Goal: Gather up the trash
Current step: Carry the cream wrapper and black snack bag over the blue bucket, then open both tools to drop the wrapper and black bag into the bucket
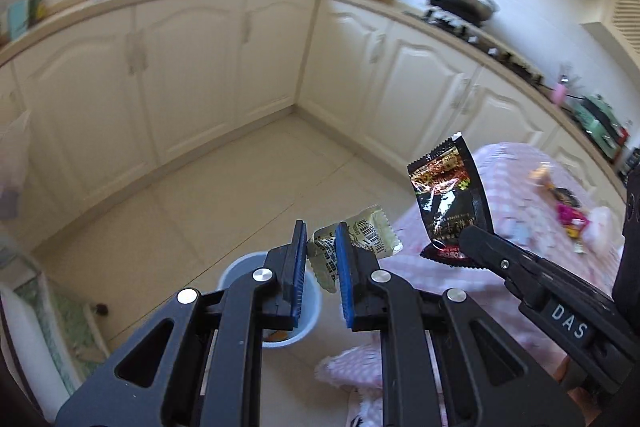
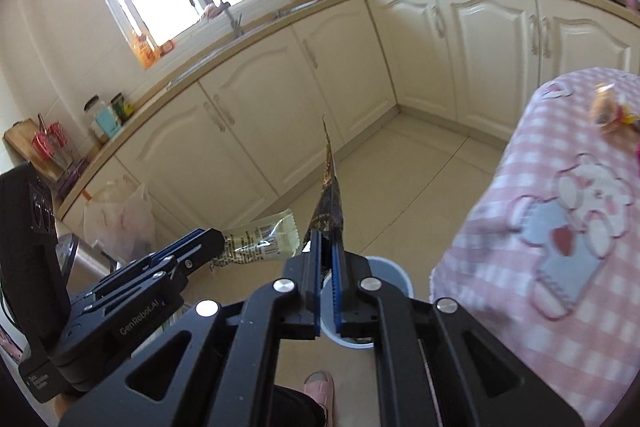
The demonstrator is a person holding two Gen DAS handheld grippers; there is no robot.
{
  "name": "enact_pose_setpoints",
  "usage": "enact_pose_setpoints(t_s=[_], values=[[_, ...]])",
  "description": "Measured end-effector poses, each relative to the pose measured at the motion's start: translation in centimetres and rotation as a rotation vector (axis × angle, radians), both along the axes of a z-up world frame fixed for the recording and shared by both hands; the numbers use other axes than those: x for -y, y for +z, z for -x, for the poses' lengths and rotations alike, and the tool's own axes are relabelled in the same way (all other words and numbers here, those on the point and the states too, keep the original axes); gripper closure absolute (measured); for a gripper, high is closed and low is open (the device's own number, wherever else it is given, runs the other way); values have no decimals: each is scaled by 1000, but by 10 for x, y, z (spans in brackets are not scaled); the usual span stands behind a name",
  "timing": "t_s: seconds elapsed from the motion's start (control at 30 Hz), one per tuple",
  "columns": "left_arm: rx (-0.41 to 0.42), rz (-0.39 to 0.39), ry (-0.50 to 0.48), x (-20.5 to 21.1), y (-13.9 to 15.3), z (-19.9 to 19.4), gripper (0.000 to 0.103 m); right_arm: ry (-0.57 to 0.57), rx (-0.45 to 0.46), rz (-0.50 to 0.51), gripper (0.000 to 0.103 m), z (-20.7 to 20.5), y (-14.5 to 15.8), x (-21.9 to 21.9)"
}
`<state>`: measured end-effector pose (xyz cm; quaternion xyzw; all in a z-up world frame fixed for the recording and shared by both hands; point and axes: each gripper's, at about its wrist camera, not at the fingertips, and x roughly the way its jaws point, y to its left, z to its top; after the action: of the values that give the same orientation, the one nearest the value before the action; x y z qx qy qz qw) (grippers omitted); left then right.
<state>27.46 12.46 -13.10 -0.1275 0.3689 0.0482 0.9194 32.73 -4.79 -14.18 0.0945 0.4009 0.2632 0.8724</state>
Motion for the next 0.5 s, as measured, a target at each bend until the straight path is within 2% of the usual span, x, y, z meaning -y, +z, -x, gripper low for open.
enact_pose_setpoints(t_s=[0.13, 0.37, 0.5], values=[[-49, -26, 44, -14, -21, -20, 89, 32, -39, 19, 98, -17, -22, -25], [-78, -9, 37, -29, -43, -43, 86, 39, -85, 38, 98, -45, -49, -44], [-95, -1, 40, -32, -53, -51, 71, 39, -107, 48, 98, -56, -61, -48]])
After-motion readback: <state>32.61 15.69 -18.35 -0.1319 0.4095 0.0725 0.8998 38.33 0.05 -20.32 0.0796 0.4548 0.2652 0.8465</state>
